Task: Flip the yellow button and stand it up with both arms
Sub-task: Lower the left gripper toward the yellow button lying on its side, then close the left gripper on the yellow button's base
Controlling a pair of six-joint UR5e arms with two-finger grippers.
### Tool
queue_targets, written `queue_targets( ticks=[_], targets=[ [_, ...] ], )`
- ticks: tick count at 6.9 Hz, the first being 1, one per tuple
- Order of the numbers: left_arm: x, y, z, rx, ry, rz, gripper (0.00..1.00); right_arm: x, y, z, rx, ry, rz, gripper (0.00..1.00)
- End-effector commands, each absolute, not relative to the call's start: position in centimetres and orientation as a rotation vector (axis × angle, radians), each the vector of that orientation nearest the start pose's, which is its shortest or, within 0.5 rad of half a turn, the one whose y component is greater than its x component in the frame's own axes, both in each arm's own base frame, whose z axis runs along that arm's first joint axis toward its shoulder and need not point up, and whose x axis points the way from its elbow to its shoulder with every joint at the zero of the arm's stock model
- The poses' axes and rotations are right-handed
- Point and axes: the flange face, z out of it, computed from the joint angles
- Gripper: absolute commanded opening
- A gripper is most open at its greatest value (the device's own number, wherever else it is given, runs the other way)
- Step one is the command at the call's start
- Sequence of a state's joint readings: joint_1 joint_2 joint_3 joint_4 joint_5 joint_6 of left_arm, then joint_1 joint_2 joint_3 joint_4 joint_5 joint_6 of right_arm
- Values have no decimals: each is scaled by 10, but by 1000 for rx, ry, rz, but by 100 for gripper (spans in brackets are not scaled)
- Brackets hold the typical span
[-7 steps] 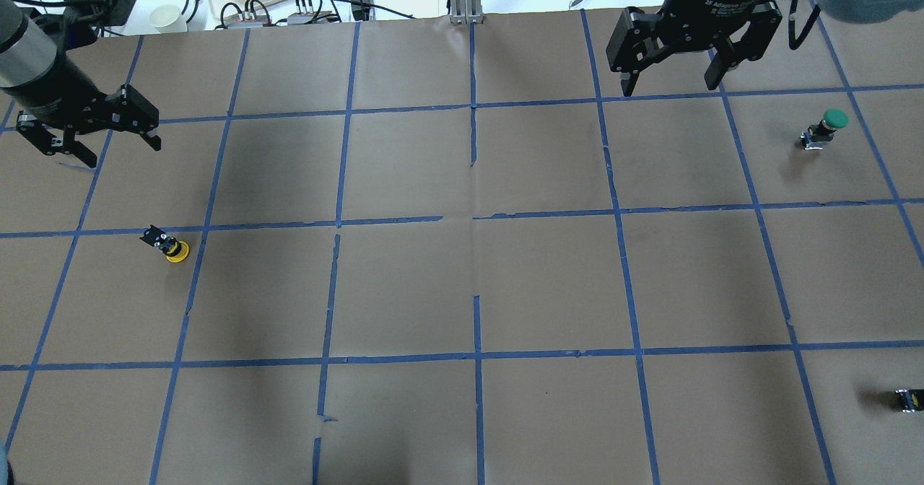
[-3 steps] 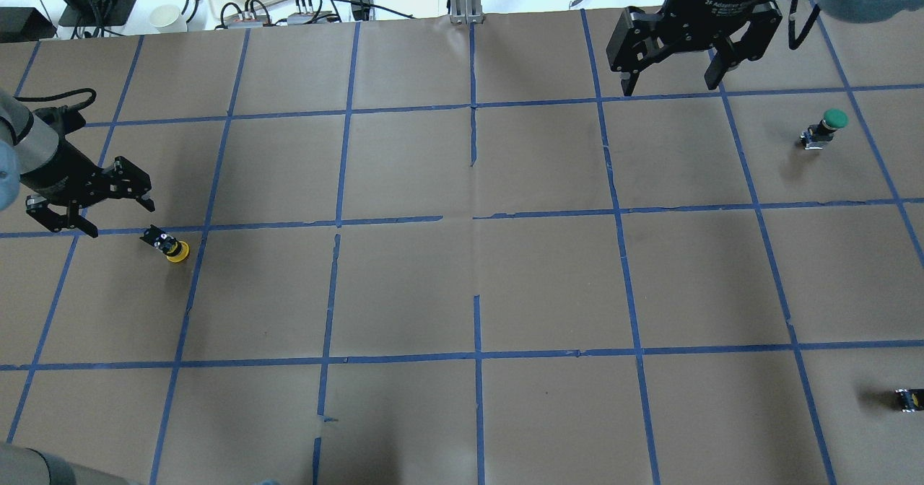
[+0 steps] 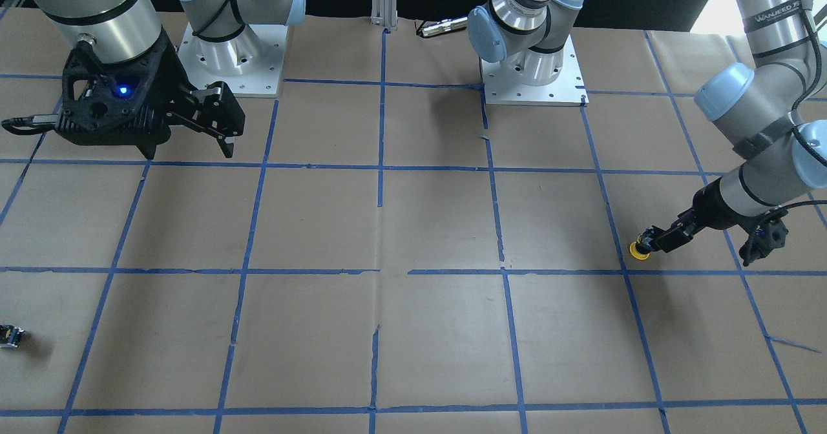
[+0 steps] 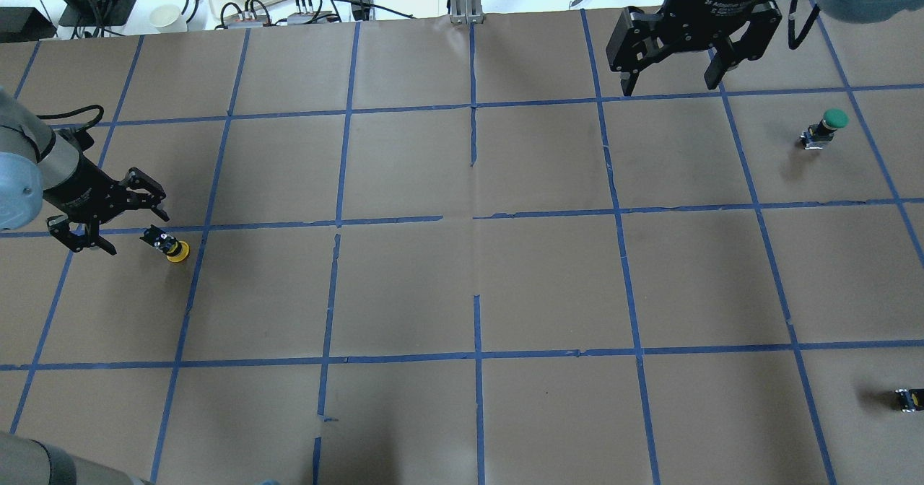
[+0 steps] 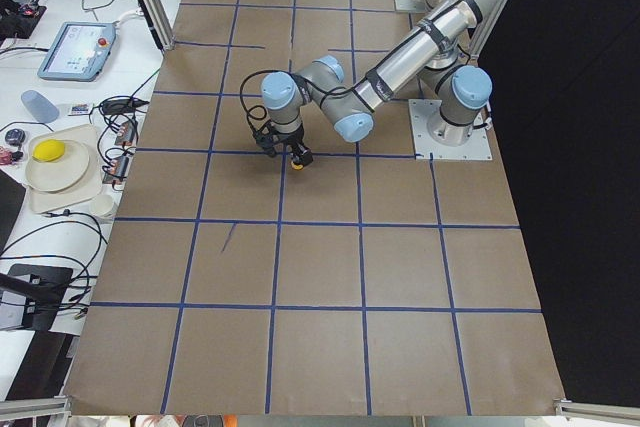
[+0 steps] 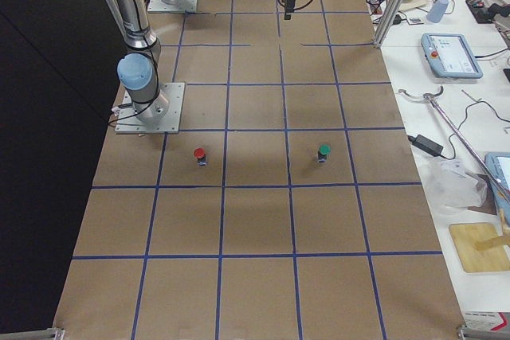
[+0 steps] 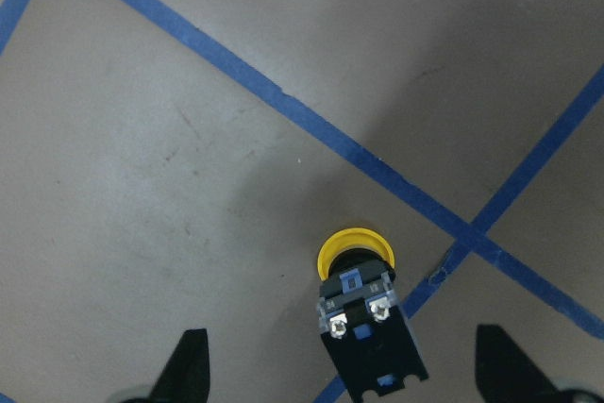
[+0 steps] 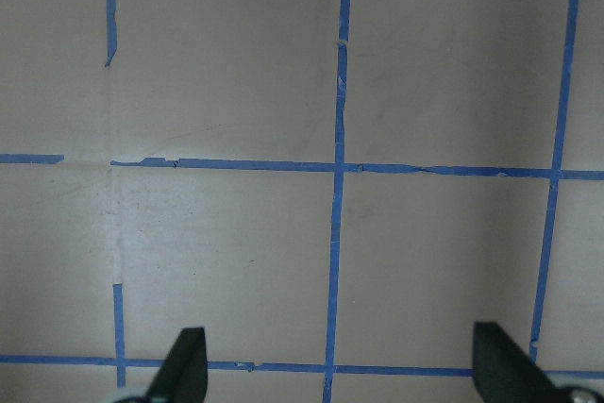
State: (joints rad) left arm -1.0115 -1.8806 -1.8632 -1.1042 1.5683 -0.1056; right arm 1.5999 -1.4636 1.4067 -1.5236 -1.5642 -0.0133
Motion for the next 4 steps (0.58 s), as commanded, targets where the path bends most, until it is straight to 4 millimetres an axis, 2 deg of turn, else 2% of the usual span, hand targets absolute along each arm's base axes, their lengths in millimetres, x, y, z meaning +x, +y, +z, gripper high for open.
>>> queue_targets(
  ticks=[1, 4],
  targets=[
    [172, -531, 221, -1096, 2976, 212, 100, 149, -534, 509, -67, 3135, -14, 100],
    [173, -532, 212, -1103, 2972, 234, 100, 149, -534, 509, -65, 3135, -14, 100]
  ],
)
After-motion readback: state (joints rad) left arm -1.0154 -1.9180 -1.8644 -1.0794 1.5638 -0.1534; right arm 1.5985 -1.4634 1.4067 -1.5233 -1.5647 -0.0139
